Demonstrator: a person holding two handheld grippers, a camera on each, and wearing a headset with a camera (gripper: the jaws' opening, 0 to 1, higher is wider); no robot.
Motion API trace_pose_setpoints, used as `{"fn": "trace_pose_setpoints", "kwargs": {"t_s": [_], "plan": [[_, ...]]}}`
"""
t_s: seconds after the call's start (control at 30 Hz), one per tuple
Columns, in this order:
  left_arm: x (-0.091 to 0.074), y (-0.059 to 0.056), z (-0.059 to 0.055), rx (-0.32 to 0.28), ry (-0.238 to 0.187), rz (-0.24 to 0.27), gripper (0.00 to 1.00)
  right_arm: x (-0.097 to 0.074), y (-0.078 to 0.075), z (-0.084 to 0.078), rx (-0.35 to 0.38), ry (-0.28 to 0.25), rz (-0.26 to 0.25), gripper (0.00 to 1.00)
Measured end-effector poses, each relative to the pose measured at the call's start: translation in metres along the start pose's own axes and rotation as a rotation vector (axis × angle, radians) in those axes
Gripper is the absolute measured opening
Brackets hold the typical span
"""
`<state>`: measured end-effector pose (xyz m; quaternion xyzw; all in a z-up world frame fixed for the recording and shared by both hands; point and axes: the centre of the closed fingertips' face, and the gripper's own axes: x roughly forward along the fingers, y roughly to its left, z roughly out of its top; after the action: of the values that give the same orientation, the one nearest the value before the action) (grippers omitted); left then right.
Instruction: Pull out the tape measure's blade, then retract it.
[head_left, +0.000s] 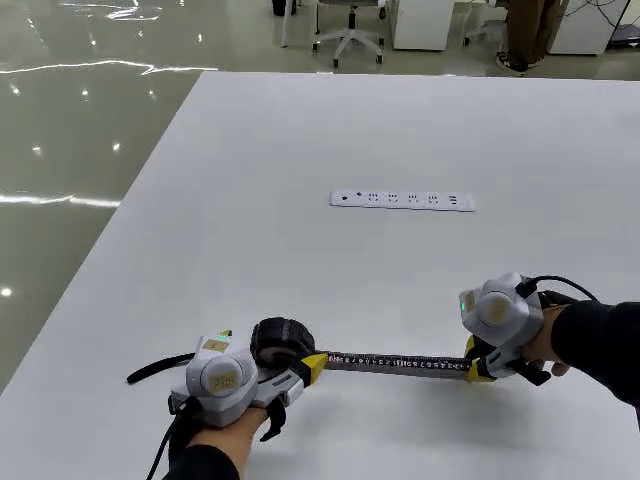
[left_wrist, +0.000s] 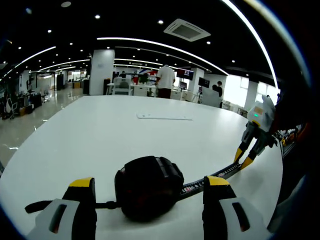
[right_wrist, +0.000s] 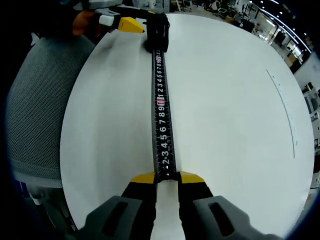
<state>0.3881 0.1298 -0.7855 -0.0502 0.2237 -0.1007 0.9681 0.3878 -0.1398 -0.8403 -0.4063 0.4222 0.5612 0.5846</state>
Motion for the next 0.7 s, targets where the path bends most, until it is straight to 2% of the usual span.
{"fn": "trace_pose_setpoints", "kwargs": {"t_s": [0.07,0.27,0.33,0.43,0.5,0.6,0.67,0.7], "plan": [[0.005,0.001,-0.001,-0.025,0.010,0.006,0.81,0.000,-0.001,-0.001,0.016,-0.002,-0.006,0.11],[0.018,-0.002,-0.011,-0.051,0.060,0.009,0.70,0.001,-0.002,0.000,0.044,0.013,-0.003,0.11],[0.021,-0.005,-0.009,-0.063,0.061,0.012,0.68,0.002,-0.002,0.000,0.034,0.022,0.002,0.11],[0.021,0.002,-0.011,-0.044,0.091,0.067,0.63,0.002,-0.003,-0.001,0.053,0.027,0.003,0.10],[0.022,0.000,-0.012,-0.038,0.095,0.067,0.63,0.003,-0.003,-0.001,0.066,0.023,0.000,0.10],[0.022,0.000,-0.016,0.034,0.135,0.082,0.63,0.003,-0.002,-0.001,0.065,0.023,-0.005,0.10],[0.022,0.000,-0.016,0.018,0.139,0.082,0.63,0.003,-0.002,-0.001,0.051,0.027,-0.007,0.11],[0.022,0.000,-0.016,0.029,0.147,0.081,0.62,0.003,-0.002,-0.001,0.048,0.029,-0.007,0.10]]}}
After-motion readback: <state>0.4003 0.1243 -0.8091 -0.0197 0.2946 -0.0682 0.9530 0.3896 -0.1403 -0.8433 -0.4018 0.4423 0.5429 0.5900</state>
